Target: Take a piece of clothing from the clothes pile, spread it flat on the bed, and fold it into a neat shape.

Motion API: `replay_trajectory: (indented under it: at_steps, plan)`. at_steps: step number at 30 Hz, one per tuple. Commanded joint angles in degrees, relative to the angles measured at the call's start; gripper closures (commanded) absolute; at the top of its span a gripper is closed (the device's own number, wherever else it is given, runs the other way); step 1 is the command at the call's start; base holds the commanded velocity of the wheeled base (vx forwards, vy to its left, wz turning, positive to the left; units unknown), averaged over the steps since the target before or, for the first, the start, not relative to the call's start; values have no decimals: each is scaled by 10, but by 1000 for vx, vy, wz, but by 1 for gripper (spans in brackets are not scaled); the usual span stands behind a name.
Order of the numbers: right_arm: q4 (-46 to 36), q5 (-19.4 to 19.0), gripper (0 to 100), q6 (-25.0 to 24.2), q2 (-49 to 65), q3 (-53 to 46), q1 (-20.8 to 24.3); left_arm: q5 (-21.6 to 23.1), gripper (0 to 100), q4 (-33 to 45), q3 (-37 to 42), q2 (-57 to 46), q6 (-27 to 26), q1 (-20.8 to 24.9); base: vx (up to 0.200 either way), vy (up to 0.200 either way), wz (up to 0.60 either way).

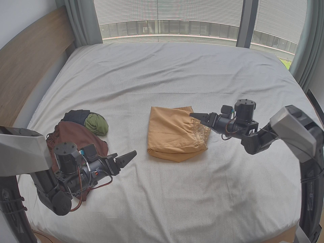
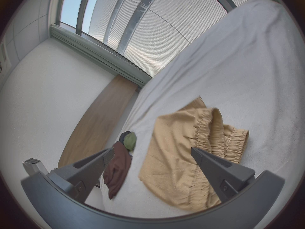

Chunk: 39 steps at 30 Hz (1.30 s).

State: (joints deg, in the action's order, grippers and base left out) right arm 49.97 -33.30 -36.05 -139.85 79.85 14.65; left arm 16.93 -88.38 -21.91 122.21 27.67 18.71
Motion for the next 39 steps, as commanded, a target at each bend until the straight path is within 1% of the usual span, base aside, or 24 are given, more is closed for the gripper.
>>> replay_trajectory:
  at_steps: [1, 2, 4, 5, 6, 7, 8, 9, 11, 12, 13, 14, 19, 20, 24, 25, 27, 28, 31, 36, 39]
  plan:
    - [16, 2, 0, 8, 285, -191, -5, 0, 0, 2, 31, -177, 9, 31, 0, 0, 0]
    - [15, 2, 0, 17, 312, -215, -8, -1, 0, 6, 38, -198, 12, 36, 0, 0, 0]
    - [15, 2, 0, 50, 373, -278, -14, -2, 0, 14, 56, -250, 14, 43, 0, 0, 0]
    - [15, 2, 0, 54, 377, -283, -15, -2, 0, 14, 56, -250, 14, 43, 0, 0, 0]
    - [15, 2, 0, 92, 430, -345, -20, -2, 0, 26, 71, -292, 14, 46, 0, 0, 0]
    - [16, 2, 0, 110, 458, -379, -25, -2, 0, 34, 80, -312, 14, 49, 0, 0, 0]
    - [16, 2, 0, 110, 458, -379, -25, -2, 0, 34, 80, -312, 14, 49, 0, 0, 0]
    - [16, 2, 0, 136, 506, -435, -33, -2, 0, 46, 97, -348, 15, 61, 0, 0, 0]
    - [16, 2, 0, 158, 566, -486, -41, -2, 0, 66, 117, -387, 15, 83, 0, 0, 0]
    - [16, 2, 0, 162, 591, -506, -44, -3, 0, 74, 124, -401, 15, 94, 0, 0, 0]
    - [16, 2, 0, 162, 591, -506, -44, -3, 0, 74, 124, -401, 15, 94, 0, 0, 0]
    - [14, 1, 0, 164, 648, -540, -50, -4, 0, 100, 135, -434, 15, 118, 0, 0, 0]
    - [1, 0, 0, 179, 719, -599, -71, 0, 0, 125, 159, -484, -8, 123, 0, 0, 0]
    - [1, -3, 0, 187, 737, -619, -78, 0, 0, 134, 169, -496, -27, 122, 0, 0, 0]
    - [1, -4, 0, 191, 804, -662, -81, -6, 0, 175, 211, -549, -86, 116, 0, 0, 0]
    - [0, -4, 0, 191, 819, -672, -80, -7, 0, 191, 219, -566, -92, 113, 0, 0, 0]
    - [0, -3, 0, 191, 840, -686, -81, -7, 0, 215, 219, -589, -94, 109, 0, 0, 0]
    - [0, -3, 0, 192, 863, -706, -83, -6, 0, 262, 218, -633, -97, 96, 0, 0, 0]
    - [0, -3, 0, 192, 901, -731, -84, 0, 0, 335, 218, -698, -105, 71, 0, 0, 0]
    - [-3, -4, 0, 192, 969, -764, -89, 0, 0, 427, 216, -784, -110, 62, 0, 0, 0]
    - [-28, -4, 0, 193, 1015, -776, -88, 2, 0, 462, 216, -819, -111, 52, 0, 0, 0]
